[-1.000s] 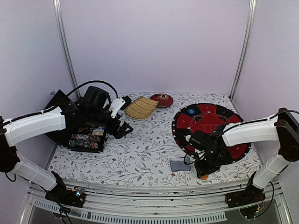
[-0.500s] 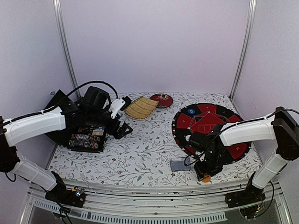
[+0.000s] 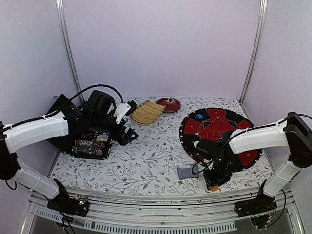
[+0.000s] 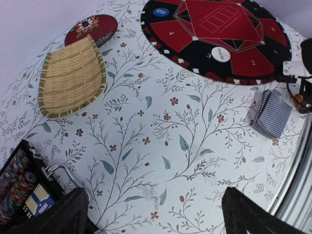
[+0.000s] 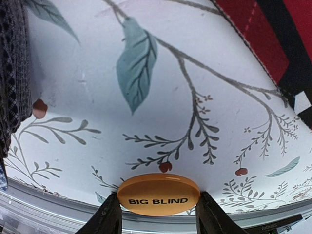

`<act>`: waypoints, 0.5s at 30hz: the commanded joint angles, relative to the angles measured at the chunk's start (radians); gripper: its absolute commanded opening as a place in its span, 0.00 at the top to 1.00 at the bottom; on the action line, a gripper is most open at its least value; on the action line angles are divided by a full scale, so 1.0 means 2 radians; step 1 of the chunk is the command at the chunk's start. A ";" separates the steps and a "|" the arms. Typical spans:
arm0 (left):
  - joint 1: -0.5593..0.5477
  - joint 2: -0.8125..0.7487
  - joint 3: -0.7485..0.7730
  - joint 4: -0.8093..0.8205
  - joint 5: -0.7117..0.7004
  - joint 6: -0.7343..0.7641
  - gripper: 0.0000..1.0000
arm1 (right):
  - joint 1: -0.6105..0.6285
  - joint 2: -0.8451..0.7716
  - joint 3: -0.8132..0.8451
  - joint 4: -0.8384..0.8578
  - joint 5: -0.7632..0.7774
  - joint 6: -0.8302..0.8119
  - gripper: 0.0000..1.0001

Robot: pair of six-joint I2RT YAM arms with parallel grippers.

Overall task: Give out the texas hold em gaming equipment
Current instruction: Pick up the big blind button from the center of the board.

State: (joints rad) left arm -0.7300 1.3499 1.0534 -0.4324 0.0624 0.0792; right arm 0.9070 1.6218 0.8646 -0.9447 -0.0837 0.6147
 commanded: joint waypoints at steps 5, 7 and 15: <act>0.002 -0.010 -0.004 -0.005 -0.002 0.006 0.02 | 0.008 0.009 -0.012 -0.004 0.023 0.006 0.55; 0.001 -0.011 -0.004 -0.005 -0.003 0.006 0.02 | 0.007 0.000 -0.002 -0.015 0.026 0.006 0.56; 0.002 -0.014 -0.004 -0.005 -0.002 0.006 0.02 | 0.007 -0.013 0.021 -0.041 0.035 0.008 0.56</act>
State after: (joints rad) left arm -0.7300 1.3464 1.0531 -0.4324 0.0620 0.0799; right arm 0.9154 1.6154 0.8776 -0.9871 -0.0536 0.6151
